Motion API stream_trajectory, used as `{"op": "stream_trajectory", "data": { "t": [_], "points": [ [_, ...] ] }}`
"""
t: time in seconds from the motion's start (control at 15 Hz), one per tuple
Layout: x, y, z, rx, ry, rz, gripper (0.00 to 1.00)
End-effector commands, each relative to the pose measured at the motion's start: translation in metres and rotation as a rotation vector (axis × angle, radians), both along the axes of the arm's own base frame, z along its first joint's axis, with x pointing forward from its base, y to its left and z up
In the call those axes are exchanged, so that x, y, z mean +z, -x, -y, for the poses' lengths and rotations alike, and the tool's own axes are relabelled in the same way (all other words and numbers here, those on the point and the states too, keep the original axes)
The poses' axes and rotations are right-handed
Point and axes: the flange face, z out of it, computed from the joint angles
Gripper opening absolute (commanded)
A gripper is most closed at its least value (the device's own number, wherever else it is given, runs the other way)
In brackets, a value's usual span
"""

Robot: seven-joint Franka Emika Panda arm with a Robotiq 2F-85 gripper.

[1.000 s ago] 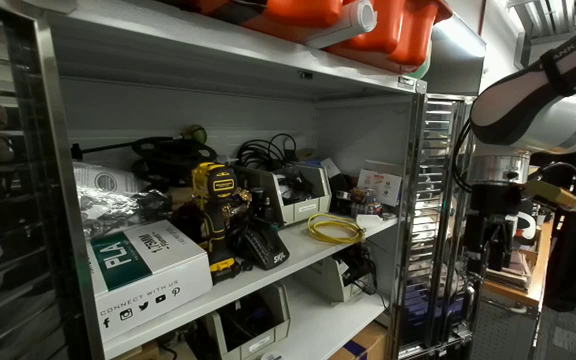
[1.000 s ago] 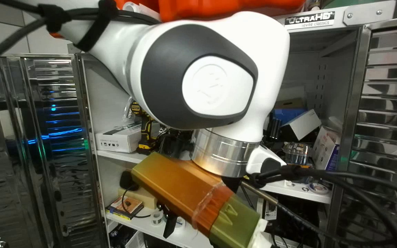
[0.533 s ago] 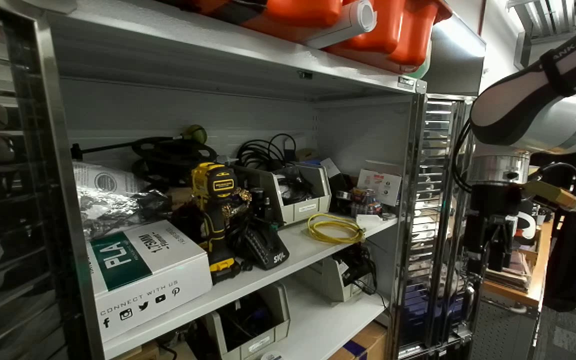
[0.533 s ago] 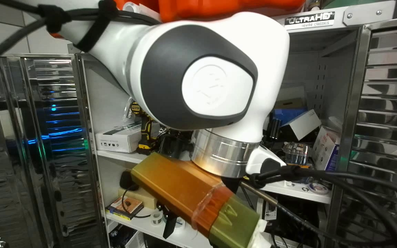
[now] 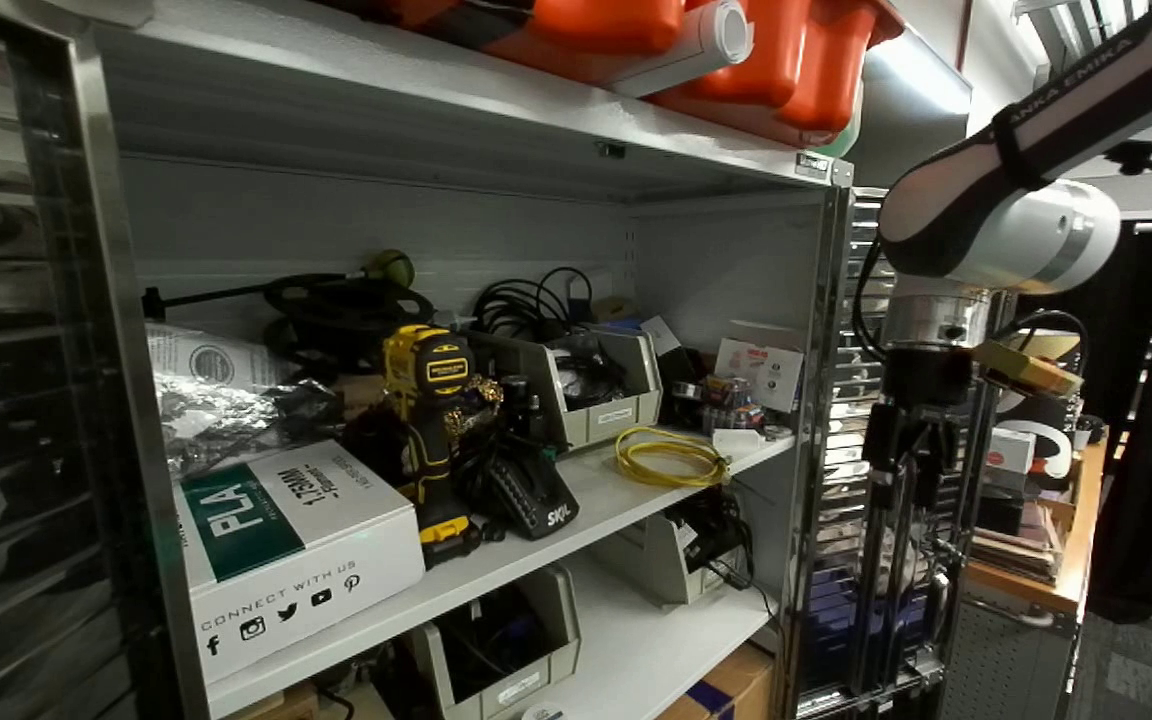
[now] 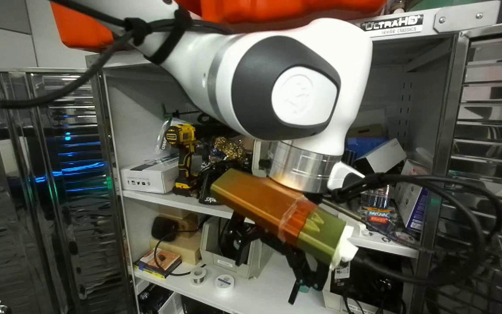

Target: Pick up the yellow cable and put it in the storage object

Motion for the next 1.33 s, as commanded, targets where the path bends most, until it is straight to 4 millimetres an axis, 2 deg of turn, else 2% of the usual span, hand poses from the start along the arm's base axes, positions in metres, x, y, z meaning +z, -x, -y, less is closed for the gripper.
{"op": "stream_trajectory", "data": {
  "t": [0.0, 0.27, 0.6, 0.93, 1.2, 1.27],
  "points": [
    [0.007, -0.060, 0.001, 0.004, -0.014, 0.018, 1.00],
    [0.000, -0.109, -0.009, -0.015, -0.019, 0.073, 1.00],
    [-0.014, -0.149, -0.019, -0.048, -0.051, 0.174, 1.00],
    [-0.020, -0.172, -0.034, -0.059, -0.038, 0.304, 1.00],
    [-0.029, -0.181, -0.049, -0.048, -0.012, 0.342, 1.00],
    [-0.031, -0.181, -0.053, -0.048, -0.005, 0.346, 0.97]
  ]
}}
